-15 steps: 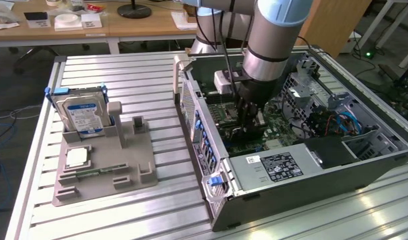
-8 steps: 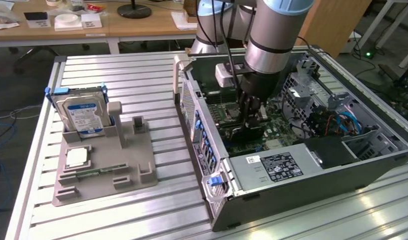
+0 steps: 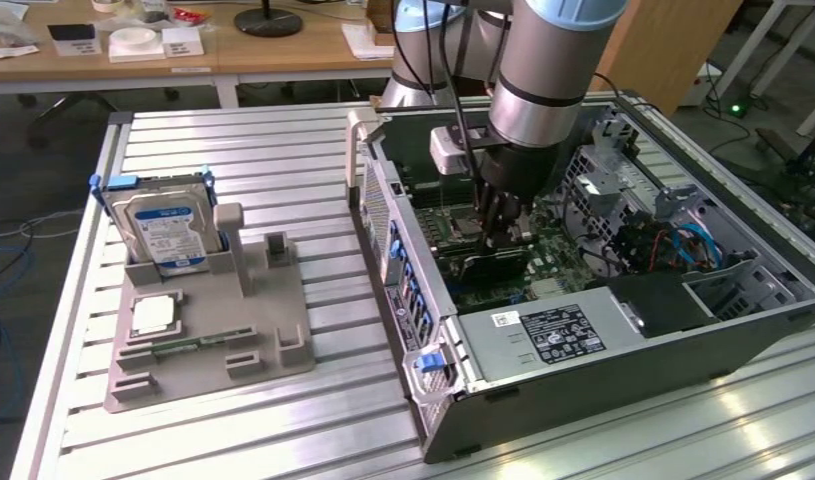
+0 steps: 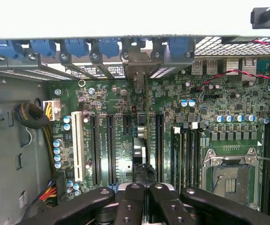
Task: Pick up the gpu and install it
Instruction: 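Insert the gpu into the slot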
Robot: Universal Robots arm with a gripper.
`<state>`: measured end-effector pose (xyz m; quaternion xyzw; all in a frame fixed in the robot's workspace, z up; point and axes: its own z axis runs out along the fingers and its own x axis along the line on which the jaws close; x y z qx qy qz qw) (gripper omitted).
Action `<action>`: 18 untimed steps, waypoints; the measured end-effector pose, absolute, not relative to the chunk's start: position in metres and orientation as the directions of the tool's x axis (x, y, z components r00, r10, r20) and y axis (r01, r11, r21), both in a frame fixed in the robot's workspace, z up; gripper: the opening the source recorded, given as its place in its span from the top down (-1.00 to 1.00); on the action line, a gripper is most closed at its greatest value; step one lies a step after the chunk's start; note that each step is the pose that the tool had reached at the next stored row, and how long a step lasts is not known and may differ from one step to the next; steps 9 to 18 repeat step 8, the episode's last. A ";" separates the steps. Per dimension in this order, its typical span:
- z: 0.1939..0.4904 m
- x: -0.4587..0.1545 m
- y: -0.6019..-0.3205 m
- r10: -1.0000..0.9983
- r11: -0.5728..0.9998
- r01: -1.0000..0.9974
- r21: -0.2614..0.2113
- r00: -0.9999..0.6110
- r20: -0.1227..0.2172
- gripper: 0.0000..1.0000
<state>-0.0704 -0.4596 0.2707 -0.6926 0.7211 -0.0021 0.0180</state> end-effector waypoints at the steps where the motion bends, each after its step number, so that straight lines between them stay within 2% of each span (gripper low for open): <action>1: 0.271 -0.070 -0.460 -0.999 0.041 -0.999 -0.028 -0.040 -0.023 0.79; 18: 0.271 -0.070 -0.460 -0.999 0.041 -0.999 -0.028 -0.040 -0.023 0.79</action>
